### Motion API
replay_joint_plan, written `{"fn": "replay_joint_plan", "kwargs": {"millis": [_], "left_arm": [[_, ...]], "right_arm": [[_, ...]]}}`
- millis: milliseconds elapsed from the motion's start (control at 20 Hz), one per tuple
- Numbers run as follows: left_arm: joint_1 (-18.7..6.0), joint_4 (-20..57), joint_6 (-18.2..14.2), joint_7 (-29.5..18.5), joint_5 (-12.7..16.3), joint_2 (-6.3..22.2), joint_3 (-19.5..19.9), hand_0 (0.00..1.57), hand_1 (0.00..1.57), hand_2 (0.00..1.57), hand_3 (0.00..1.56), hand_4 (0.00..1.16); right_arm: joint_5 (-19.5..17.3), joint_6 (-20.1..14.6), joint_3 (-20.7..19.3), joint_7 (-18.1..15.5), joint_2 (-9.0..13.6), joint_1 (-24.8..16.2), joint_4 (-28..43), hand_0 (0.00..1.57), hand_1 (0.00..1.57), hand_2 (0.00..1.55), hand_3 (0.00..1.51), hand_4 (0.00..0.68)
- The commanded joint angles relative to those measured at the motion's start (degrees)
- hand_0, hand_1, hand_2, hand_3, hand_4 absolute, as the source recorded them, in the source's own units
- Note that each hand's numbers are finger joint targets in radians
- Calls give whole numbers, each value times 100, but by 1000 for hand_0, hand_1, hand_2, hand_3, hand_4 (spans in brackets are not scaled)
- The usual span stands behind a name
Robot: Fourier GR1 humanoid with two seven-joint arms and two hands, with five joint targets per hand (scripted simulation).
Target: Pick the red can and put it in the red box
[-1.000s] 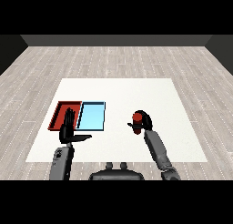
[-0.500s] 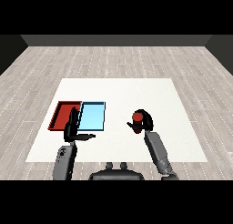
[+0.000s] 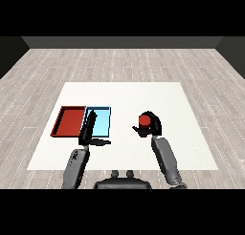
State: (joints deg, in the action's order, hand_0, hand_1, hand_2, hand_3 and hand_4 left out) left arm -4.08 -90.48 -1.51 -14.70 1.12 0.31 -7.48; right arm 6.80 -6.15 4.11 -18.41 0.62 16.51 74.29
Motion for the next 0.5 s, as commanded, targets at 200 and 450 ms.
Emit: {"fn": "replay_joint_plan", "kwargs": {"millis": [200, 450], "left_arm": [[-459, 367, -590, 116, 215, -31, -833, 0, 0, 0, 0, 0], [-823, 713, -885, 31, 446, -31, -1226, 0, 0, 0, 0, 0]], "right_arm": [[226, -619, 609, -95, -60, 341, -115, 1425, 1425, 1443, 1423, 662], [522, -1090, 1117, -357, -61, 693, -491, 1410, 1410, 1436, 1418, 653]]}}
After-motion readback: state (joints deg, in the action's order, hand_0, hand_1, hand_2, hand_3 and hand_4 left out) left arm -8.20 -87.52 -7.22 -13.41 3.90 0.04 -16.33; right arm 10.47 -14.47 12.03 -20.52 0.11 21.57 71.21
